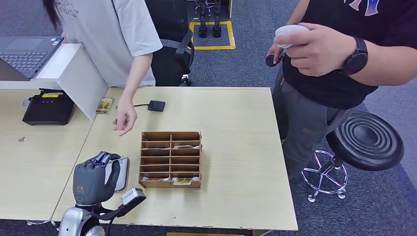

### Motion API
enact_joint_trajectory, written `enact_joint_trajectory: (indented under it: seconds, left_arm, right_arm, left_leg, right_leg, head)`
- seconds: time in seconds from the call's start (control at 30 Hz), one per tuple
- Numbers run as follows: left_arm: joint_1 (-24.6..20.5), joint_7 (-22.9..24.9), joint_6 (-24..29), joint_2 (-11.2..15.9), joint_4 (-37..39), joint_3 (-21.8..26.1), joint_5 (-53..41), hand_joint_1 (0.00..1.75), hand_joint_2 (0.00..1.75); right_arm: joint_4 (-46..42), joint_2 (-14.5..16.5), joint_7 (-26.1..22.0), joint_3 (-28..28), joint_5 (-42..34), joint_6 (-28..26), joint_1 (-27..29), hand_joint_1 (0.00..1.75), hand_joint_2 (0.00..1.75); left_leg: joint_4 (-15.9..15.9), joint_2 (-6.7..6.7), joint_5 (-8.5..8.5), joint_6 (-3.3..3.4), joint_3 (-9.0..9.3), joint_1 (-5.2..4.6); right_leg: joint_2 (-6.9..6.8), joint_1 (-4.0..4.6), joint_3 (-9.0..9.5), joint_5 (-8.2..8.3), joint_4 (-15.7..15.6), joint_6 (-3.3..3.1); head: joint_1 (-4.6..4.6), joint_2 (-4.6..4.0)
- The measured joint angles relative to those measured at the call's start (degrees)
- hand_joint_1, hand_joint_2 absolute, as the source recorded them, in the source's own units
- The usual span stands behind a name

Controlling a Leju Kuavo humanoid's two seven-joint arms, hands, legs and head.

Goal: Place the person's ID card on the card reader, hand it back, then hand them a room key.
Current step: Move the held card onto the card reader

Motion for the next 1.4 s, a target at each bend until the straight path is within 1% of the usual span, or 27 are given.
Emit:
enact_joint_trajectory:
  seconds: [0.07, 0.13, 0.23, 0.33, 0.4, 0.5, 0.73, 0.97, 1.1, 1.23, 1.4]
  left_arm:
    - [0.0, -0.67, 0.0, -0.07, 0.0, 0.02, 0.98, 1.75, 1.75]
    - [0.0, -1.47, -0.03, -0.05, 0.01, -0.02, 3.86, 1.75, 1.75]
    - [0.0, -1.88, -1.21, 0.52, 0.08, -0.83, 12.9, 1.75, 1.75]
    - [0.03, 0.08, -6.21, 1.66, 0.1, -2.35, 21.75, 1.75, 1.75]
    - [0.01, 2.58, -9.58, 2.25, 0.22, -3.13, 24.69, 1.75, 1.75]
    - [-0.31, 5.57, -11.33, 2.78, 1.2, -3.49, 25.14, 1.75, 1.75]
    - [-1.78, 9.11, -12.41, 3.38, 4.72, -3.4, 25.67, 1.75, 1.75]
    - [-3.24, 10.11, -14.92, 2.89, 10.64, -1.4, 32.54, 1.75, 1.75]
    - [-3.64, 11.38, -14.55, 2.42, 12.99, 0.17, 32.33, 1.75, 1.75]
    - [-4.65, 13.02, -12.54, 2.06, 15.37, 1.85, 30.1, 1.75, 1.75]
    - [-5.5, 13.46, -10.73, 1.78, 18.22, 3.72, 28.5, 1.75, 1.75]
  right_arm:
    - [0.0, 0.0, 0.0, -0.01, 0.04, -0.02, -0.01, 0.0, 0.0]
    - [0.0, 0.0, -0.01, -0.03, 0.11, -0.04, -0.02, 0.0, 0.0]
    - [0.0, 0.0, -0.07, -0.07, 0.2, -0.09, -0.03, 0.0, 0.0]
    - [0.0, 0.0, -0.13, -0.21, 0.08, -0.25, -0.01, 0.0, 0.0]
    - [0.01, 0.0, -0.15, -0.33, -0.02, -0.44, 0.04, 0.0, 0.0]
    - [0.02, 0.0, -0.19, -0.39, -0.02, -0.65, 0.16, 0.0, 0.0]
    - [0.02, 0.0, -0.21, -0.39, 0.25, -0.88, 0.25, 0.0, 0.0]
    - [0.02, 0.03, -0.21, -0.41, 0.4, -1.11, 0.34, 0.0, 0.0]
    - [0.02, 0.05, -0.24, -0.42, 0.49, -1.2, 0.39, 0.0, 0.0]
    - [0.02, 0.14, -0.33, -0.42, 0.78, -1.25, 0.36, 0.0, 0.0]
    - [0.02, 0.34, -0.32, -0.42, 1.02, -1.27, 0.36, 0.0, 0.0]
  left_leg:
    - [0.0, 0.0, 0.0, 0.0, 0.0, 0.0]
    - [0.0, 0.0, 0.0, 0.0, 0.0, 0.0]
    - [0.0, 0.0, 0.0, 0.0, 0.01, 0.0]
    - [0.0, 0.0, 0.0, 0.0, 0.01, 0.0]
    - [0.0, 0.0, 0.0, 0.0, 0.01, 0.0]
    - [0.0, 0.0, 0.0, 0.0, 0.01, 0.0]
    - [0.0, 0.0, 0.0, 0.0, 0.01, 0.0]
    - [0.0, 0.01, 0.01, -0.01, 0.01, 0.0]
    - [0.0, 0.0, 0.01, -0.01, 0.01, 0.0]
    - [0.0, -0.01, 0.02, -0.01, 0.01, 0.0]
    - [0.0, 0.0, 0.04, -0.01, 0.03, 0.0]
  right_leg:
    - [0.0, 0.0, 0.0, 0.0, 0.0, 0.0]
    - [0.0, 0.0, 0.0, 0.0, 0.0, 0.0]
    - [0.0, 0.0, 0.0, 0.0, 0.0, 0.0]
    - [0.0, 0.0, 0.0, 0.0, 0.0, 0.0]
    - [0.0, 0.0, 0.0, 0.0, 0.0, 0.0]
    - [0.01, 0.0, -0.01, 0.0, 0.0, 0.0]
    - [0.01, 0.0, 0.0, 0.0, 0.0, 0.0]
    - [0.02, 0.0, 0.0, 0.0, 0.0, 0.0]
    - [0.01, 0.0, 0.0, 0.0, 0.0, 0.0]
    - [0.0, 0.0, 0.01, 0.0, 0.0, 0.0]
    - [0.0, 0.0, 0.02, 0.01, 0.01, -0.01]
  head:
    - [0.0, 0.0]
    - [0.0, 0.01]
    - [-0.01, 0.0]
    - [-0.01, -0.01]
    - [-0.01, 0.0]
    - [0.0, 0.0]
    - [0.0, 0.01]
    - [0.01, 0.01]
    - [0.01, 0.01]
    - [0.0, 0.01]
    - [0.0, 0.01]
